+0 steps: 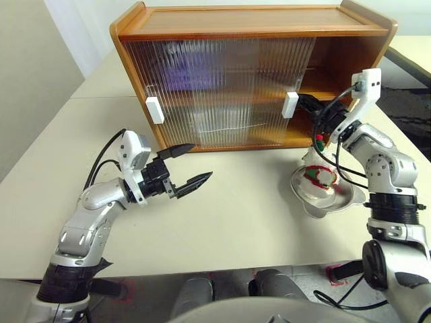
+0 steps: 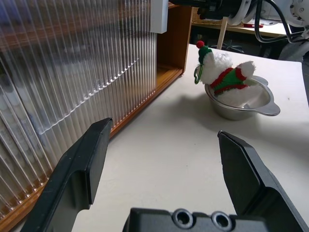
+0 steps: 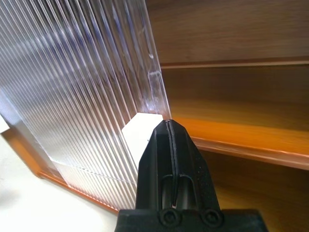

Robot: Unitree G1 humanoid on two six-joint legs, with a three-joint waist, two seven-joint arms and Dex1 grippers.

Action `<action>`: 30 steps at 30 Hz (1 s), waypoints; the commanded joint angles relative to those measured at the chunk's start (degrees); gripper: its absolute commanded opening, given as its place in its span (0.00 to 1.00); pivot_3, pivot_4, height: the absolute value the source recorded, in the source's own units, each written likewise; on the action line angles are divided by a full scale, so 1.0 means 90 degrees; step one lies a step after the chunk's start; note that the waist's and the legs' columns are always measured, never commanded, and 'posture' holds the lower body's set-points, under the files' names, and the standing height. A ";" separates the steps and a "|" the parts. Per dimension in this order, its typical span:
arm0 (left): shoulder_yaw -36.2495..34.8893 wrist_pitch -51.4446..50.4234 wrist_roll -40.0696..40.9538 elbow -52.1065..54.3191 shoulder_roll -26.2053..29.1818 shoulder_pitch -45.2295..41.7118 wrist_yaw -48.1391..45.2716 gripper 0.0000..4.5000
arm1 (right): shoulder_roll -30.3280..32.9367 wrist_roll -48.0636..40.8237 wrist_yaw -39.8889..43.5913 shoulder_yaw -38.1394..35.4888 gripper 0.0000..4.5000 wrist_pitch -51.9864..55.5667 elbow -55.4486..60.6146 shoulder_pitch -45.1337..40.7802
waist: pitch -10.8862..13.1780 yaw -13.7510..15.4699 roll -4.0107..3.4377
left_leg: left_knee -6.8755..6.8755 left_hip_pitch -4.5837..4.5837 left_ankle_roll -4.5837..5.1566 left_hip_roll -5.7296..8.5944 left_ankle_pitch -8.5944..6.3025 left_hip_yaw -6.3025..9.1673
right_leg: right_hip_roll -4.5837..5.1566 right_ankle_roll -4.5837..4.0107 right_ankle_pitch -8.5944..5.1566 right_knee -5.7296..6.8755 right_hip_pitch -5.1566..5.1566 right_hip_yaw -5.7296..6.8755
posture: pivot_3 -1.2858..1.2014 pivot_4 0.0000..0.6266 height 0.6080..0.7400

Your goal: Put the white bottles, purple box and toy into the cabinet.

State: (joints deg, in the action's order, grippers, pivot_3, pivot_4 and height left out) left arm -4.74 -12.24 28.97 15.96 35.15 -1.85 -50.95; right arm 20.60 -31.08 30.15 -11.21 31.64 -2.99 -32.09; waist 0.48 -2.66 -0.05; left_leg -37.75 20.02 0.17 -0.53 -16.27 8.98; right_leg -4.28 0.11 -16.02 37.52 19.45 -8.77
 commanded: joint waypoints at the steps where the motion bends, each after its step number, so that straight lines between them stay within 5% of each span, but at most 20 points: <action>1: -0.0077 -0.0045 -0.0022 0.0148 0.0061 0.0067 0.0012 1.00 | -0.0208 -0.0103 -0.0042 0.0172 0.01 0.0136 0.0232 -0.0109 | 0.0000 0.0001 0.0000 | 0.0000 0.0000 0.0000 0.0000 0.0000 0.0001 | -0.0001 -0.0001 0.0000 0.0001 0.0001 0.0000 | 0.51 0.01 1.00; 20: -0.0032 -0.0039 -0.0035 0.0111 0.0078 0.0104 -0.0087 1.00 | -0.0976 -0.0282 -0.0376 0.0471 0.01 0.0427 0.0759 -0.0156 | 0.0000 0.0042 0.0000 | 0.0006 0.0001 -0.0001 -0.0004 0.0000 0.0005 | -0.0003 -0.0021 -0.0011 0.0015 0.0026 0.0004 | 0.51 0.00 1.00; 30: -0.0015 -0.0082 -0.0025 0.0152 0.0099 0.0097 -0.0115 1.00 | -0.0449 -0.0379 -0.0349 0.0035 0.01 0.0491 0.0804 -0.0171 | 0.0000 0.0080 0.0000 | 0.0005 0.0011 -0.0003 -0.0002 -0.0001 0.0003 | -0.0001 -0.0020 -0.0011 0.0017 0.0029 0.0004 | 0.51 0.00 1.00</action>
State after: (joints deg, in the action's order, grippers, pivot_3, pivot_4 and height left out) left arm -4.91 -12.49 29.07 16.53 35.50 -1.15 -51.70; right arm 15.96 -33.77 26.98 -9.81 35.38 3.79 -33.41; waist 0.47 -1.94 -0.05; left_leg -37.71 20.12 0.14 -0.55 -16.27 9.01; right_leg -4.29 -0.07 -16.12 37.67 19.73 -8.73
